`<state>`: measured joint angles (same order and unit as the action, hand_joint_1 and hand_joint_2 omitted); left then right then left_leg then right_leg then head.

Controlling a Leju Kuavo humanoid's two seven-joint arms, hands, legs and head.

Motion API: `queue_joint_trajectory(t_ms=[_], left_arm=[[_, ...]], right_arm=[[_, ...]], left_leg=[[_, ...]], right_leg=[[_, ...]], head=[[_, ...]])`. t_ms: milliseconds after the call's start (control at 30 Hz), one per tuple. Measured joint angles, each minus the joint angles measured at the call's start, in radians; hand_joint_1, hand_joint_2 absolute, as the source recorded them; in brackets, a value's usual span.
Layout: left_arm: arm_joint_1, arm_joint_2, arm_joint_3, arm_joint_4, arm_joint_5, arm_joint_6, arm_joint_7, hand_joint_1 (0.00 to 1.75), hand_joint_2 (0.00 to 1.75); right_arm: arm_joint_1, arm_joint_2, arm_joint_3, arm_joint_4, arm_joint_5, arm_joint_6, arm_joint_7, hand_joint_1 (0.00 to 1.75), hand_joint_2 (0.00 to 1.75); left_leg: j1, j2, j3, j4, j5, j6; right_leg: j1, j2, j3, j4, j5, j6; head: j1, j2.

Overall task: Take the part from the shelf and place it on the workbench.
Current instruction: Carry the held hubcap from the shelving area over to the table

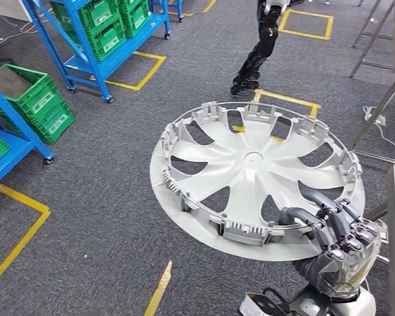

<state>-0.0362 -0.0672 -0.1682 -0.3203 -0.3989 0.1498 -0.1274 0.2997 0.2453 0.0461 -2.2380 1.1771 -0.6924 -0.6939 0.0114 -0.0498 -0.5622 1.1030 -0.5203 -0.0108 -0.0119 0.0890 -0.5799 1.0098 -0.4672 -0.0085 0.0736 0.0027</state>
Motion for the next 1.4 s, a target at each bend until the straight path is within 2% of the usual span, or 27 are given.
queue_joint_trajectory(t_ms=[67, 100, 167, 233, 300, 367, 400, 433, 467, 500, 567, 600, 667, 733, 800, 867, 900, 933, 967, 1033, 1100, 1167, 1200, 1267, 1300, 1333, 1400], left_arm=[[0.002, 0.002, 0.000, 0.002, 0.000, 0.000, 0.000, 0.00, 1.75], [0.003, 0.002, 0.000, 0.002, 0.000, 0.000, 0.000, 0.00, 1.75], [0.002, 0.000, 0.000, 0.003, 0.000, 0.000, 0.000, 0.00, 1.75], [0.001, -0.001, 0.000, 0.003, 0.000, 0.000, 0.000, 0.00, 1.75], [0.002, -0.001, 0.001, 0.003, 0.000, 0.001, 0.000, 0.00, 1.75], [0.004, -0.001, 0.002, 0.003, 0.000, 0.000, 0.000, 0.00, 1.75], [0.004, -0.002, 0.002, 0.003, 0.000, 0.000, 0.000, 0.00, 1.75], [0.003, -0.002, 0.002, 0.003, 0.000, 0.000, 0.000, 0.00, 1.75], [0.002, -0.003, 0.002, 0.003, 0.000, 0.000, 0.000, 0.00, 1.75], [0.000, -0.004, 0.002, 0.003, 0.000, 0.000, 0.000, 0.00, 1.75], [-0.001, -0.005, 0.003, 0.003, 0.000, 0.000, 0.000, 0.00, 1.75], [-0.002, -0.005, 0.004, 0.003, 0.000, -0.001, 0.000, 0.00, 1.75], [-0.004, -0.005, 0.006, 0.003, 0.000, -0.002, 0.000, 0.00, 1.75], [-0.006, -0.006, 0.008, 0.003, 0.000, -0.003, 0.000, 0.00, 1.75], [-0.005, -0.005, 0.009, 0.003, 0.000, -0.003, 0.000, 0.00, 1.75], [-0.002, -0.005, 0.010, 0.004, 0.002, -0.003, 0.000, 0.00, 1.75], [-0.002, -0.005, 0.011, 0.004, 0.002, -0.003, -0.001, 0.00, 1.75], [-0.003, -0.005, 0.011, 0.004, 0.003, -0.003, -0.001, 0.00, 1.75], [-0.003, -0.005, 0.012, 0.004, 0.003, -0.003, -0.001, 0.00, 1.75], [-0.002, -0.004, 0.013, 0.004, 0.003, -0.004, -0.001, 0.00, 1.75], [-0.002, -0.004, 0.014, 0.005, 0.003, -0.004, -0.001, 0.00, 1.75], [-0.003, -0.005, 0.014, 0.006, 0.003, -0.005, -0.002, 0.00, 1.75], [-0.003, -0.006, 0.014, 0.006, 0.003, -0.005, -0.002, 0.00, 1.75], [-0.004, -0.007, 0.014, 0.006, 0.002, -0.006, -0.002, 0.00, 1.75], [-0.004, -0.007, 0.014, 0.006, 0.002, -0.007, -0.003, 0.00, 1.75], [-0.002, -0.007, 0.014, 0.006, 0.002, -0.009, -0.003, 0.00, 1.75], [0.001, -0.007, 0.014, 0.006, 0.001, -0.012, -0.003, 0.00, 1.75]], right_arm=[[-0.001, 0.000, -0.001, 0.000, 0.000, 0.000, 0.000, 1.75, 1.75], [-0.001, 0.000, -0.001, 0.000, 0.000, 0.000, 0.000, 1.75, 1.75], [0.002, 0.001, -0.002, -0.001, 0.000, 0.000, 0.000, 1.75, 1.75], [0.002, 0.001, -0.003, -0.001, 0.002, 0.000, 0.000, 1.75, 1.75], [0.000, 0.001, -0.004, -0.001, 0.003, 0.000, -0.001, 1.75, 1.75], [-0.001, 0.002, -0.004, -0.001, 0.005, 0.000, -0.002, 1.75, 1.75], [0.000, 0.002, -0.004, -0.001, 0.005, 0.000, -0.002, 1.75, 1.75], [0.000, 0.002, -0.004, -0.001, 0.006, 0.000, -0.002, 1.75, 1.75], [0.000, 0.002, -0.004, -0.001, 0.006, 0.000, -0.002, 1.75, 1.75], [0.000, 0.002, -0.004, -0.001, 0.007, 0.000, -0.002, 1.75, 1.75], [-0.002, 0.003, -0.004, -0.001, 0.008, 0.000, -0.002, 1.75, 1.75], [-0.002, 0.003, -0.004, -0.001, 0.009, 0.000, -0.002, 1.75, 1.75], [-0.001, 0.005, -0.006, -0.001, 0.012, 0.000, -0.001, 1.75, 1.75], [0.000, 0.006, -0.007, -0.002, 0.016, 0.000, 0.000, 1.75, 1.75], [-0.001, 0.007, -0.008, -0.002, 0.018, 0.000, 0.000, 1.75, 1.75], [-0.001, 0.008, -0.008, -0.002, 0.021, 0.000, 0.000, 1.75, 1.75], [-0.001, 0.008, -0.008, -0.002, 0.022, 0.000, 0.000, 1.75, 1.75], [-0.001, 0.008, -0.008, -0.002, 0.023, 0.000, 0.000, 1.75, 1.75], [-0.001, 0.008, -0.008, -0.002, 0.024, 0.000, 0.000, 1.75, 1.75], [-0.002, 0.008, -0.008, -0.002, 0.025, 0.000, 0.000, 1.75, 1.75], [-0.003, 0.008, -0.008, -0.002, 0.028, 0.000, 0.000, 1.75, 1.75], [-0.002, 0.008, -0.008, -0.002, 0.031, 0.000, 0.000, 1.75, 1.75], [-0.001, 0.008, -0.008, -0.002, 0.032, 0.000, 0.000, 1.75, 1.75], [-0.002, 0.008, -0.008, -0.002, 0.035, 0.000, 0.000, 1.75, 1.75], [-0.003, 0.008, -0.009, -0.002, 0.037, 0.000, 0.000, 1.75, 1.75], [-0.005, 0.008, -0.009, -0.002, 0.039, 0.000, -0.001, 1.75, 1.75], [-0.004, 0.008, -0.009, -0.002, 0.041, 0.000, -0.002, 1.75, 1.75]], left_leg=[[0.003, -0.047, 0.030, -0.082, 0.024, 0.007], [0.002, -0.052, 0.032, -0.092, 0.020, 0.009], [0.001, -0.026, 0.034, -0.105, 0.021, 0.015], [0.004, 0.004, 0.039, -0.119, 0.029, 0.026], [0.001, 0.037, 0.041, -0.124, 0.032, 0.033], [-0.001, 0.070, 0.041, -0.123, 0.031, 0.034], [-0.002, 0.086, 0.041, -0.123, 0.030, 0.034], [-0.002, 0.099, 0.042, -0.123, 0.029, 0.034], [-0.002, 0.111, 0.043, -0.123, 0.028, 0.032], [-0.004, 0.122, 0.045, -0.122, 0.025, 0.029], [-0.010, 0.139, 0.049, -0.118, 0.019, 0.019], [-0.013, 0.149, 0.051, -0.117, 0.017, 0.014], [-0.013, 0.165, 0.054, -0.117, 0.013, 0.004], [-0.009, 0.131, 0.044, -0.086, -0.015, -0.007], [-0.006, 0.075, -0.002, 0.024, -0.079, -0.014], [-0.005, 0.057, -0.061, 0.153, -0.128, -0.015], [-0.005, 0.055, -0.075, 0.178, -0.125, -0.015], [-0.005, 0.053, -0.071, 0.162, -0.101, -0.013], [-0.005, 0.046, -0.051, 0.109, -0.061, -0.010], [-0.002, 0.001, 0.002, -0.024, 0.008, 0.001], [-0.001, -0.038, 0.026, -0.092, 0.024, 0.009], [-0.002, -0.027, 0.028, -0.103, 0.022, 0.015], [-0.001, -0.015, 0.030, -0.109, 0.026, 0.019], [0.002, 0.014, 0.035, -0.122, 0.034, 0.030], [0.001, 0.029, 0.036, -0.124, 0.035, 0.033], [0.000, 0.044, 0.036, -0.125, 0.035, 0.035], [-0.002, 0.076, 0.036, -0.124, 0.033, 0.036]], right_leg=[[-0.003, 0.025, -0.011, 0.004, 0.005, 0.010], [-0.005, 0.037, -0.019, 0.004, 0.009, 0.017], [-0.009, 0.054, -0.032, 0.001, 0.016, 0.032], [-0.005, 0.012, -0.055, 0.037, -0.007, 0.040], [-0.001, -0.057, -0.111, 0.153, -0.068, 0.045], [-0.001, -0.081, -0.166, 0.272, -0.111, 0.049], [-0.001, -0.086, -0.170, 0.286, -0.108, 0.049], [-0.001, -0.091, -0.152, 0.258, -0.087, 0.048], [-0.001, -0.101, -0.115, 0.196, -0.056, 0.045], [0.002, -0.125, -0.071, 0.119, -0.031, 0.042], [0.009, -0.162, -0.008, 0.013, -0.008, 0.032], [0.012, -0.169, 0.002, -0.004, -0.010, 0.026], [0.012, -0.146, 0.001, -0.007, -0.007, 0.015], [0.007, -0.122, -0.001, -0.011, -0.002, 0.004], [0.005, -0.100, -0.001, -0.012, 0.002, -0.003], [0.006, -0.073, -0.002, -0.011, 0.003, -0.006], [0.007, -0.058, -0.002, -0.010, 0.003, -0.006], [0.008, -0.043, -0.001, -0.008, 0.003, -0.006], [0.008, -0.028, -0.001, -0.006, 0.003, -0.006], [0.008, -0.001, -0.004, -0.001, 0.003, -0.003], [0.005, 0.021, -0.015, 0.003, 0.007, 0.006], [0.000, 0.043, -0.027, 0.001, 0.014, 0.020], [0.000, 0.036, -0.033, 0.003, 0.013, 0.026], [0.003, -0.017, -0.063, 0.054, -0.019, 0.034], [0.003, -0.051, -0.090, 0.109, -0.049, 0.037], [0.001, -0.070, -0.122, 0.177, -0.081, 0.042], [-0.003, -0.082, -0.166, 0.273, -0.112, 0.049]], head=[[-0.001, 0.000], [-0.001, 0.000], [-0.003, 0.000], [0.002, 0.000], [0.008, 0.000], [0.009, 0.000], [0.009, 0.000], [0.009, 0.000], [0.009, 0.000], [0.010, 0.000], [0.009, 0.000], [0.009, 0.000], [0.010, 0.000], [0.007, 0.000], [0.003, 0.000], [0.002, 0.000], [0.002, 0.000], [0.001, 0.000], [0.001, 0.000], [0.001, 0.000], [0.001, 0.000], [0.000, 0.000], [0.001, 0.000], [0.006, 0.000], [0.009, 0.000], [0.011, 0.000], [0.011, 0.000]])
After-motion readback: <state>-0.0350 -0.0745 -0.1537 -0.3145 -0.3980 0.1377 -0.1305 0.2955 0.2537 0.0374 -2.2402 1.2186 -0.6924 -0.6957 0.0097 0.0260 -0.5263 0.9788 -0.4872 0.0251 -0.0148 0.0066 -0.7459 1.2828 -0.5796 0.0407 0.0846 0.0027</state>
